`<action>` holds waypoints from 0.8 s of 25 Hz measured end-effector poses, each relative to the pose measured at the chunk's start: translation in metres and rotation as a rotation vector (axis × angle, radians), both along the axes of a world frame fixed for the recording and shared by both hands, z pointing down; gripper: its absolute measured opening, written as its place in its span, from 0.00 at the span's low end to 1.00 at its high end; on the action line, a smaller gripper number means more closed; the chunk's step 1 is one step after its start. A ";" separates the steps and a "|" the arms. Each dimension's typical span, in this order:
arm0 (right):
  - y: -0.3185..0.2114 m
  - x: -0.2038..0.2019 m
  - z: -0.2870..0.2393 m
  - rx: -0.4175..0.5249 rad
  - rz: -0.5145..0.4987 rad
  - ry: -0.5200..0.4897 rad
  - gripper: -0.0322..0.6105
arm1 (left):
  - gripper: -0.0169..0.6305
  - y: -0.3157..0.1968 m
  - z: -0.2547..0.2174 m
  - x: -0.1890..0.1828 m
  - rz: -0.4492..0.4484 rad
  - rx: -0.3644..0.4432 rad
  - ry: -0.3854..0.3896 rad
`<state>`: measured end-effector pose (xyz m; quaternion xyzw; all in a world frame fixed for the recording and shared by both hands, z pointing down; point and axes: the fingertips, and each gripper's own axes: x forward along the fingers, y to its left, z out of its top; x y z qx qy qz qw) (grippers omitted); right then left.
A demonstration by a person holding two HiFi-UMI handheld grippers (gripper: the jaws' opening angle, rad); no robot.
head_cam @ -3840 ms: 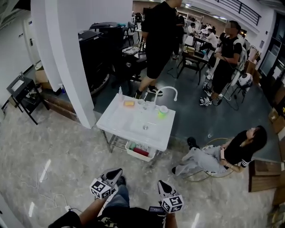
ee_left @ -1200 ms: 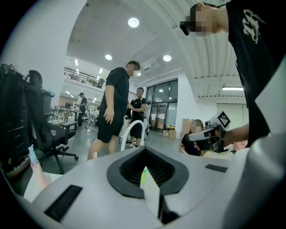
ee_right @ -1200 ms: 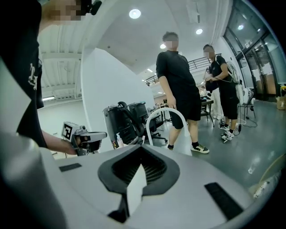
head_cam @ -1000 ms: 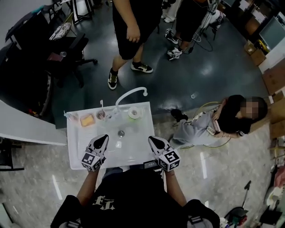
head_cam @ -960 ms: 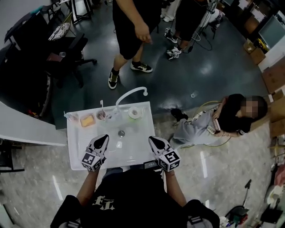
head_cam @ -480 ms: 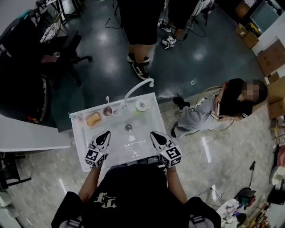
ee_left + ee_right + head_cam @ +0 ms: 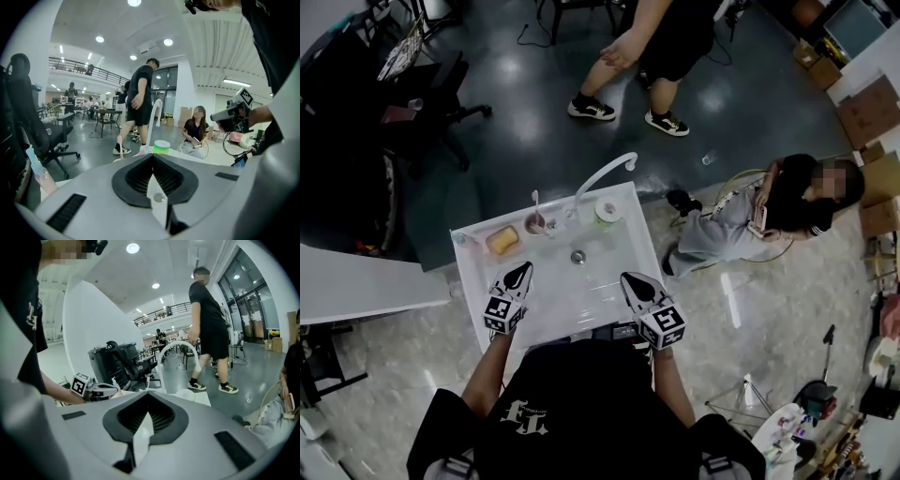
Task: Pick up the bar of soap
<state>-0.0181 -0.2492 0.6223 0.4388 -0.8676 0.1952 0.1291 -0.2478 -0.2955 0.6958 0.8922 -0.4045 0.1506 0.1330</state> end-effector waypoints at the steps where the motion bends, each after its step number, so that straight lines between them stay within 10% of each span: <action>1: 0.000 -0.001 0.001 -0.003 0.002 0.003 0.06 | 0.04 -0.003 0.005 -0.003 -0.003 -0.006 -0.013; 13: 0.001 -0.011 0.020 -0.040 -0.006 0.027 0.06 | 0.05 -0.045 0.097 -0.030 -0.005 -0.161 -0.319; 20: 0.003 -0.014 0.029 -0.068 -0.006 0.036 0.06 | 0.28 -0.073 0.148 -0.062 0.008 -0.274 -0.543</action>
